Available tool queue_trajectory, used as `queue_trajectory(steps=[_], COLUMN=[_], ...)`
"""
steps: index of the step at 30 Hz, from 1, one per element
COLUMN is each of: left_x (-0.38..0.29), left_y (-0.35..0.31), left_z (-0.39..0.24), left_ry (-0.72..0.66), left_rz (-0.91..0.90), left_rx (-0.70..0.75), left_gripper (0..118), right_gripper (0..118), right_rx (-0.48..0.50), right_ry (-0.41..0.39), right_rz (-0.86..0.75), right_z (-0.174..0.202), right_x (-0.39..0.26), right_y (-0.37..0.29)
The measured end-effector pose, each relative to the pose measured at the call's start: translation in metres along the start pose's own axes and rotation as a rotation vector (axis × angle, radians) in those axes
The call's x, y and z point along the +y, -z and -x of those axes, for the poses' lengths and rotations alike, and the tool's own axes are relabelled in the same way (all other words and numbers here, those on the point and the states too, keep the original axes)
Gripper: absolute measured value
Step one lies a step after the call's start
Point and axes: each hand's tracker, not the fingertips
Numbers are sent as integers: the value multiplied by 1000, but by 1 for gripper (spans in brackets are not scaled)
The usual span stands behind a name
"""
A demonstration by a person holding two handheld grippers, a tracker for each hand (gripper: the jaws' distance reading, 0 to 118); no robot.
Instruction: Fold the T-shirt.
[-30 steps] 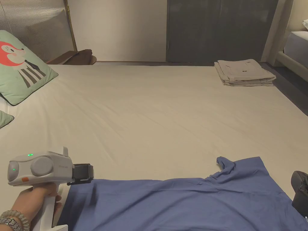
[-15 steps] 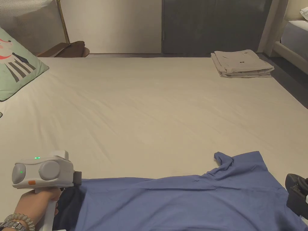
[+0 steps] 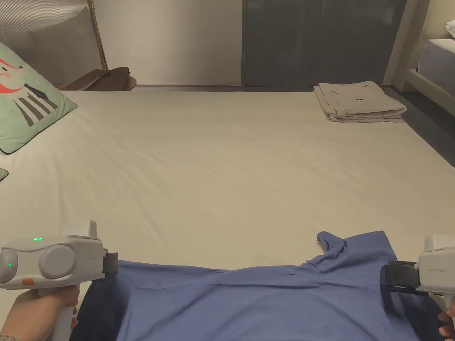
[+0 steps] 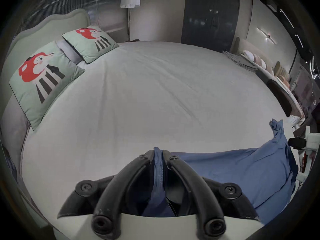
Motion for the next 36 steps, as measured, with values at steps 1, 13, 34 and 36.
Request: queue_trajectory(steps=[1, 13, 34, 36], left_x=[-1, -4, -127, -145], left_y=[-3, -10, -122, -119], left_z=[-2, 12, 56, 60], left_ry=[3, -21, -59, -65], left_rz=[0, 14, 120, 150], left_rx=[2, -8, -83, -79], left_gripper=[5, 5, 5, 5], right_gripper=[87, 3, 3, 3], right_rx=[-26, 37, 114, 105], right_ry=[-30, -159, -95, -91], right_rz=[16, -52, -9, 14], right_z=[5, 9, -39, -41], right_x=[2, 6, -121, -140], right_y=[5, -44, -185, -184])
